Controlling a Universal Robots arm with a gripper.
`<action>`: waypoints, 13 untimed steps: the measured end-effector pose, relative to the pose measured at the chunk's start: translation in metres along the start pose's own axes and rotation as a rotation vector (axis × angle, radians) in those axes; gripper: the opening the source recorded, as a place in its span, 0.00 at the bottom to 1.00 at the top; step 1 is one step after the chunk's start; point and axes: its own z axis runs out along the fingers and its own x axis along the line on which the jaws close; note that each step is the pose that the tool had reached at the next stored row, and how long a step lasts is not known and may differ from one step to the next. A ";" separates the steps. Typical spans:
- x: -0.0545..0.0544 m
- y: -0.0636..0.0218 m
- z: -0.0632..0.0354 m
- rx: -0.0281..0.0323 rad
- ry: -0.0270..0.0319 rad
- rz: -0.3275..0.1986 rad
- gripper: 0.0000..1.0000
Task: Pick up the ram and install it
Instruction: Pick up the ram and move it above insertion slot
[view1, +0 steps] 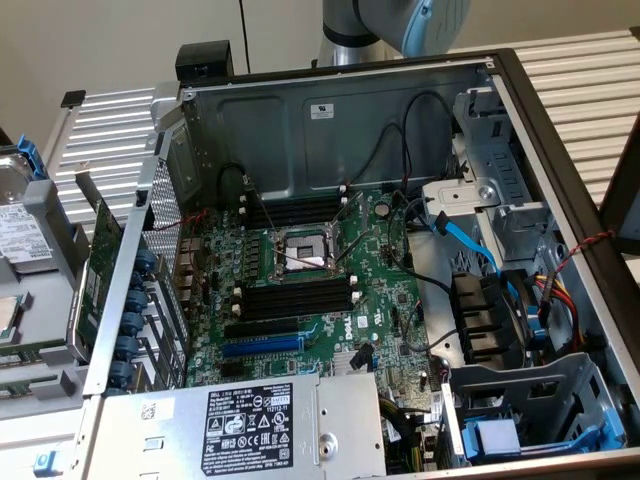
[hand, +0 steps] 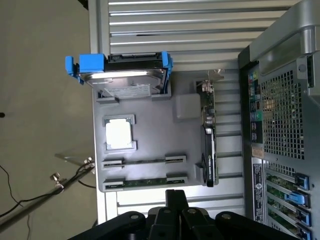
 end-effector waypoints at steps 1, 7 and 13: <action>0.000 -0.0001 0.0014 -0.0001 -0.0002 0.000 0.11; 0.001 -0.0006 0.0115 0.0000 0.0000 0.000 0.11; 0.002 -0.0009 0.0167 -0.0001 -0.0001 -0.001 0.11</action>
